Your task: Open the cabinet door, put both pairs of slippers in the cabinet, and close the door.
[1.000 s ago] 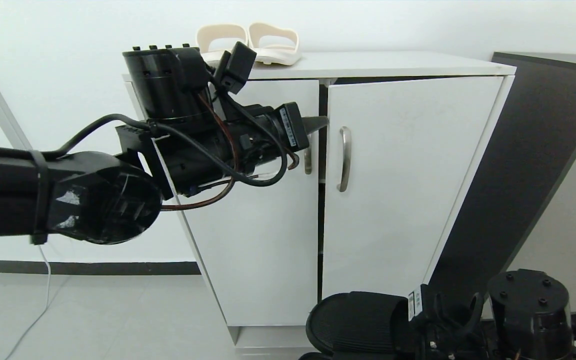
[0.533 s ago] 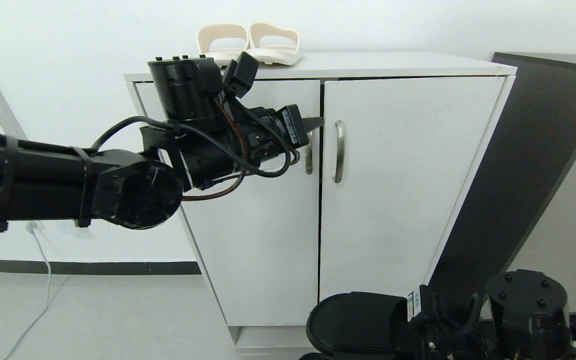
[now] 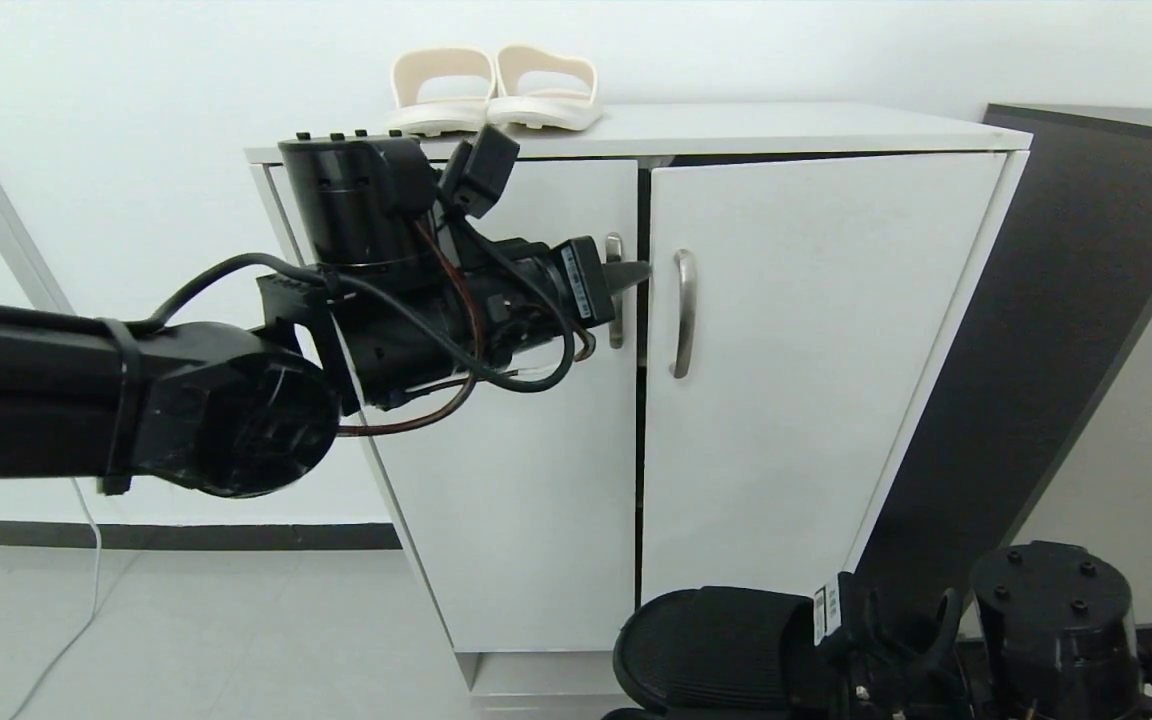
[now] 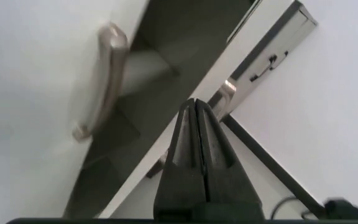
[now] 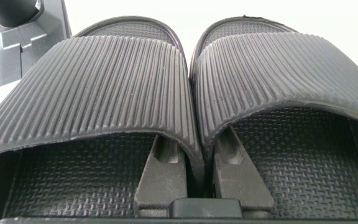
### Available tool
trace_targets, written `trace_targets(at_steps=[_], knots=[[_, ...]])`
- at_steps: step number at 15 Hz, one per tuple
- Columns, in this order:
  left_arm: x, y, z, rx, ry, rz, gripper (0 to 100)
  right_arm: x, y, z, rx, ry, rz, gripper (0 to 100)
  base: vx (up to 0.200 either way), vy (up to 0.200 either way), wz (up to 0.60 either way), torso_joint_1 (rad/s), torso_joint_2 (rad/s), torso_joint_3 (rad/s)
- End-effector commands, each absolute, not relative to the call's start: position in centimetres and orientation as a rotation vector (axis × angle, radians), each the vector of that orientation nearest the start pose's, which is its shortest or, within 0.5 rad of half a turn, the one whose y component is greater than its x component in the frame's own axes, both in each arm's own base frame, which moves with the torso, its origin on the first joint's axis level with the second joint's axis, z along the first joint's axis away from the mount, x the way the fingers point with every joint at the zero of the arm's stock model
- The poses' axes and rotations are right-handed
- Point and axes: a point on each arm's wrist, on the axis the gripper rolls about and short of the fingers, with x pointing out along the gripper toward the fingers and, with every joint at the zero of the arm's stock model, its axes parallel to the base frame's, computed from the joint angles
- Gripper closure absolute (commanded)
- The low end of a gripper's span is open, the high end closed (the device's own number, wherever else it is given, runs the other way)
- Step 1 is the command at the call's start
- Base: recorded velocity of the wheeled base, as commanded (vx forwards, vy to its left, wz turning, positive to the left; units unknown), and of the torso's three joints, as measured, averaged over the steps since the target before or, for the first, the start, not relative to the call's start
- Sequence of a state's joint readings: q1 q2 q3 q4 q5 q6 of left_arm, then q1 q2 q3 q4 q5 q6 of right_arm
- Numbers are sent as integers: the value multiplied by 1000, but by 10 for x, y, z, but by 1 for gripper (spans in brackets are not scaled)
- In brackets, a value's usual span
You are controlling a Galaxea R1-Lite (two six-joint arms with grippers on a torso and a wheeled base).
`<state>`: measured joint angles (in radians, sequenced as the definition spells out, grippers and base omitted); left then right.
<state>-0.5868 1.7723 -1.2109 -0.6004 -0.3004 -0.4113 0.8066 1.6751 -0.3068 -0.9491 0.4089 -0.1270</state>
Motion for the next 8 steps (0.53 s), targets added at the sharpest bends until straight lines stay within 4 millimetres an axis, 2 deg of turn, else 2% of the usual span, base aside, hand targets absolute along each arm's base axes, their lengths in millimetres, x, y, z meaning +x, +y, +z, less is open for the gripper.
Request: trace_targets(at_steps=[1, 4, 6, 8], knots=[[264, -185, 276, -391, 130, -885, 100, 154, 174, 101, -198, 363, 1225, 100, 0, 0, 0, 0, 0, 0], [254, -178, 279, -397, 104, -890, 100, 154, 175, 101, -199, 361, 1231, 100, 0, 0, 0, 0, 0, 0], [257, -179, 278, -397, 103, -887, 100, 152, 176, 101, -200, 359, 1237, 100, 0, 0, 0, 0, 0, 0], [271, -189, 272, -394, 118, -895, 100, 143, 180, 101, -209, 364, 1276, 100, 0, 0, 0, 0, 0, 0]])
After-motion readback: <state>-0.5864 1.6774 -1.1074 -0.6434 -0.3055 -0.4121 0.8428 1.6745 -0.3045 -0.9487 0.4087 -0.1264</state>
